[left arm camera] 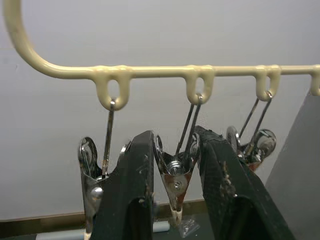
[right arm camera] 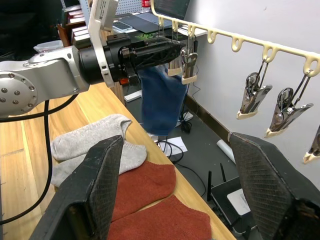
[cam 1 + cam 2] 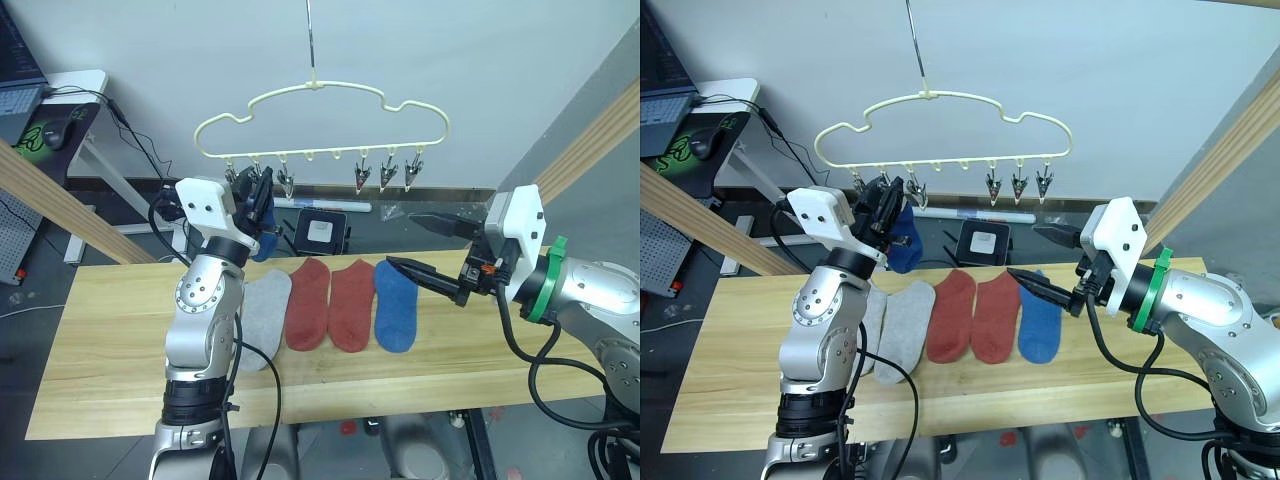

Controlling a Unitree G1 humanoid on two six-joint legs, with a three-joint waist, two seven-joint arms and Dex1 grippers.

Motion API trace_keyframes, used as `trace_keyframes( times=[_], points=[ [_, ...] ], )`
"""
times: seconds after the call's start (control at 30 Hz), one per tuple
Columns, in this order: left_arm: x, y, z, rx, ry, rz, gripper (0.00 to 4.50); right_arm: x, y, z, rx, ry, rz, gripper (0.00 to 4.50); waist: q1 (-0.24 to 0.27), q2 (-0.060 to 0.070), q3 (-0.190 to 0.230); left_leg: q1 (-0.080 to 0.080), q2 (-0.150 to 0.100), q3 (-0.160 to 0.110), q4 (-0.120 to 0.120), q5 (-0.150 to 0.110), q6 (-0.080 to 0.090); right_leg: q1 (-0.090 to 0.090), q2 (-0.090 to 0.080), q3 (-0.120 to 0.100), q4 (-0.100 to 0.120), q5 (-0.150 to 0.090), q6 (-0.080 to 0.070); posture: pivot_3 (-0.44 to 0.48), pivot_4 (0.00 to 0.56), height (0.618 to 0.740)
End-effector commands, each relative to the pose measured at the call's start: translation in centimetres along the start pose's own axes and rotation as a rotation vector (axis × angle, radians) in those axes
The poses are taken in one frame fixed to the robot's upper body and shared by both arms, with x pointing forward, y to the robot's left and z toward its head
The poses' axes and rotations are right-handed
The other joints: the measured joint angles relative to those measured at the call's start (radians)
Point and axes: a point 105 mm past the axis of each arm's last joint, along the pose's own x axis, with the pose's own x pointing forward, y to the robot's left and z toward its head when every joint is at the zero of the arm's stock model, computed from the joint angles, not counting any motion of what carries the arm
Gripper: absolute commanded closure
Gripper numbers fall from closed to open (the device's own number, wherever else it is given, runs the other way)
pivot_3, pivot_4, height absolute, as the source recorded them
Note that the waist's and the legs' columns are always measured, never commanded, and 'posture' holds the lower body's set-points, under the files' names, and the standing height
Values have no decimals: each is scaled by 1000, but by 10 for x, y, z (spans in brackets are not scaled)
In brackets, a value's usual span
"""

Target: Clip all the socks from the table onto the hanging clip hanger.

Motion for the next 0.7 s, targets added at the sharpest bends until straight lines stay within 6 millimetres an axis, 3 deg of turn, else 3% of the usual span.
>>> trace_keyframes(
  times=[0.03, 0.1, 0.27, 0.7],
  points=[
    [1, -4, 19, 10, -69, -20, 3178, -1, 6, 7, -30, -22, 22, 1000, 0, 0, 0, 0, 0, 0, 0, 0, 0, 0, 0, 0, 0, 0, 0, -182, 301, 740],
    [1, -5, 20, 13, -70, -25, 3178, -1, 6, 6, -30, -20, 22, 1000, 0, 0, 0, 0, 0, 0, 0, 0, 0, 0, 0, 0, 0, 0, 0, -182, 301, 740],
    [1, -5, 21, 17, -73, -30, 3964, -1, 7, 6, -30, -18, 23, 1000, 0, 0, 0, 0, 0, 0, 0, 0, 0, 0, 0, 0, 0, 0, 0, -181, 302, 740],
    [2, -7, 25, -1, -78, -66, 4134, -1, 9, -3, -30, 17, 20, 1000, 0, 0, 0, 0, 0, 0, 0, 0, 0, 0, 0, 0, 0, 0, 0, -179, 304, 740]
  ],
)
